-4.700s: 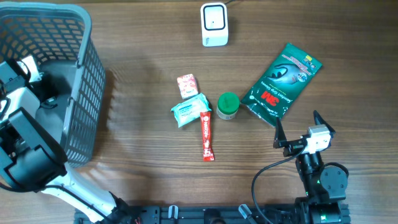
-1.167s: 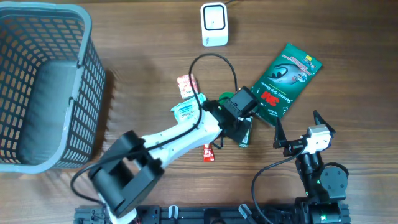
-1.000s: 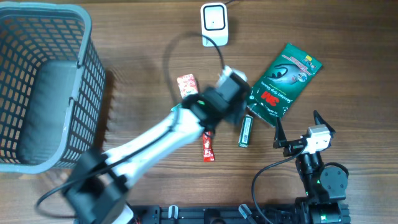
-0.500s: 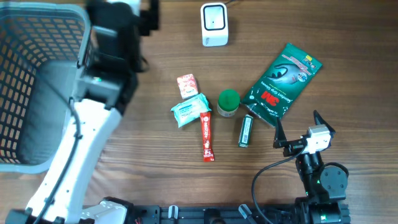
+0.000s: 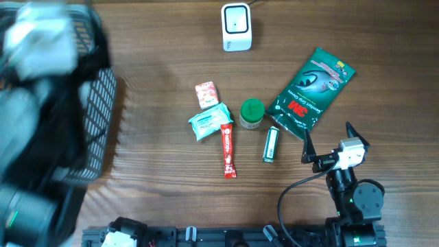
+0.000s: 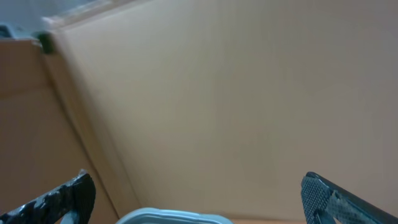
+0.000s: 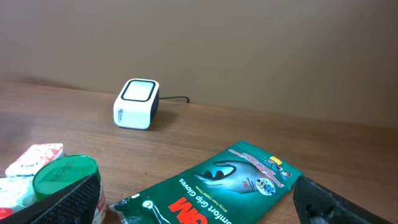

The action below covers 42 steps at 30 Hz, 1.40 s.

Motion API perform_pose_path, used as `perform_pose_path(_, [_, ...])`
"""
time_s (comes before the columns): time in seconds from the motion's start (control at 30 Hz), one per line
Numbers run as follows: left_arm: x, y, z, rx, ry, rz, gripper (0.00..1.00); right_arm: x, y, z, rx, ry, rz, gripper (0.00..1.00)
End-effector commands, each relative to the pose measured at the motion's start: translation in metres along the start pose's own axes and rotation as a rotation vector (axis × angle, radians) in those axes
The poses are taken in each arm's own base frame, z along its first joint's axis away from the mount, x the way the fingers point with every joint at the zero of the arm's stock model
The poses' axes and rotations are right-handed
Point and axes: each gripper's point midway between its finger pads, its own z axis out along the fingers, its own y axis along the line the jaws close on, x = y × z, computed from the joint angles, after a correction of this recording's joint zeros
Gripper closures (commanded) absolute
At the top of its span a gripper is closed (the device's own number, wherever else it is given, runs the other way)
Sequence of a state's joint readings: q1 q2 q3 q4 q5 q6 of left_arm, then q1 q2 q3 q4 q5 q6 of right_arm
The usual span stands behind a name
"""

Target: Scan the item barcode

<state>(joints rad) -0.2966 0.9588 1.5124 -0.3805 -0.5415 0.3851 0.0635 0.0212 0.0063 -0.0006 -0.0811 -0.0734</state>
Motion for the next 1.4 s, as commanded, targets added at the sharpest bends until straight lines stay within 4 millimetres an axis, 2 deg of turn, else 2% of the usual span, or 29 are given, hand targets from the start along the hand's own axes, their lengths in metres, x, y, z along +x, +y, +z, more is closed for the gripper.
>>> perform_pose_path(0.0, [-0.029, 0.029, -0.047, 0.024, -0.112, -0.126, 0.0, -0.001, -0.001, 0.0, 0.006, -0.005, -0.006, 0.0])
perform_pose_path(0.13, [-0.043, 0.06, -0.088, 0.0, -0.199, -0.191, 0.0, -0.001, -0.001, 0.0, 0.006, -0.005, -0.006, 0.0])
perform_pose_path(0.23, [-0.047, 0.076, -0.108, -0.026, -0.245, -0.243, 0.0, -0.001, -0.001, 0.0, 0.006, -0.005, -0.006, 0.0])
perform_pose_path(0.47, [-0.053, 0.099, -0.143, -0.062, -0.319, -0.292, 0.0, -0.001, -0.001, 0.0, 0.006, -0.005, -0.005, 0.0])
perform_pose_path(0.63, [-0.06, 0.125, -0.189, -0.135, -0.405, -0.309, 0.0, -0.001, -0.001, 0.0, 0.006, -0.005, -0.006, 0.0])
perform_pose_path(0.97, [-0.069, 0.122, -0.293, 0.079, -0.638, -0.358, 0.0, -0.001, -0.001, 0.0, 0.006, -0.005, -0.006, 0.0])
perform_pose_path(1.1, [-0.063, 0.134, -0.342, 0.044, -0.731, -0.362, 0.0, -0.001, -0.001, 0.0, 0.006, -0.005, -0.005, 0.0])
perform_pose_path(1.3, [-0.051, 0.136, -0.385, -0.038, -0.831, -0.347, 0.0, -0.001, -0.001, 0.0, 0.006, -0.005, -0.006, 0.0])
perform_pose_path(1.37, [-0.051, 0.131, -0.382, -0.061, -0.819, -0.329, 0.0, -0.001, -0.001, 0.0, 0.006, -0.005, -0.006, 0.0])
